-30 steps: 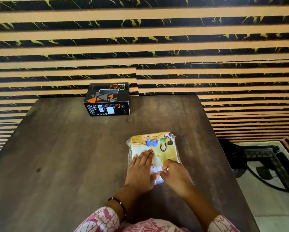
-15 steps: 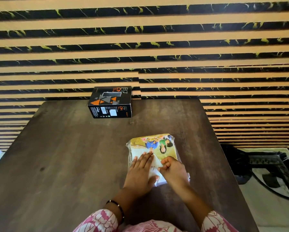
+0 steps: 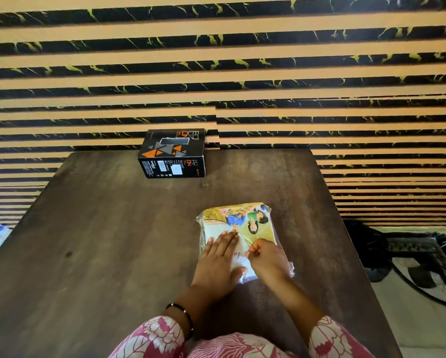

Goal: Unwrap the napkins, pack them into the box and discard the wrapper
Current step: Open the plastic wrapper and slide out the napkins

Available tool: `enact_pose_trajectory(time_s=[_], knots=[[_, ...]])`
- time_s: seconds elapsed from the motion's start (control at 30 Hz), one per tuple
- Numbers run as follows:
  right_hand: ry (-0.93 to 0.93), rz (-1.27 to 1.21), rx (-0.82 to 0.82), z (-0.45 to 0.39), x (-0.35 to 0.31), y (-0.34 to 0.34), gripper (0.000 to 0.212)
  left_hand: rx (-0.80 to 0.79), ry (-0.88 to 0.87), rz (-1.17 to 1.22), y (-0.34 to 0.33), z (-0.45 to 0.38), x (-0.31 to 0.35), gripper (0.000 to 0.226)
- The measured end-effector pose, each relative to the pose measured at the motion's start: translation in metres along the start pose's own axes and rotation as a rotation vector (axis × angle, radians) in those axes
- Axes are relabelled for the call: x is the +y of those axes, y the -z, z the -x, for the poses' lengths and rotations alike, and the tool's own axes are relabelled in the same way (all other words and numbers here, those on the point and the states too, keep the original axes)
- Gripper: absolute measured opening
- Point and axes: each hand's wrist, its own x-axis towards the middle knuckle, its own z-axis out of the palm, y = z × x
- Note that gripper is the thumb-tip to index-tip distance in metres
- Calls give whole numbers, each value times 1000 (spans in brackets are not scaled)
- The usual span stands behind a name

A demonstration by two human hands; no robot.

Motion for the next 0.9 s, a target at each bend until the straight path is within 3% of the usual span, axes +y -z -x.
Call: enact_pose_trajectory(time_s=[0.1,0.27,0.4,0.5,0.6,0.73,0.9], knots=[[130,75,40,7,2,-4,15,2,-2,-1,0,0,0,83],[141,-249,-114,2,19,3,17,-1,-7,-36,0,3,1,76],[161,-377,-120,6,28,4,10,-15,-37,9,10,5,0,82],[156,-462,-210,7,34,6,30,-15,-42,25,16,13,-2,98],[201,-383,-276,6,37,11,28,-105,-36,-80,17,25,-5,104],[271,-189,-233,2,37,9,27,-154,16,-108,19,21,-2,91],[299,33,-195,-20,25,20,63,-171,-5,-181,31,-10,-9,83]])
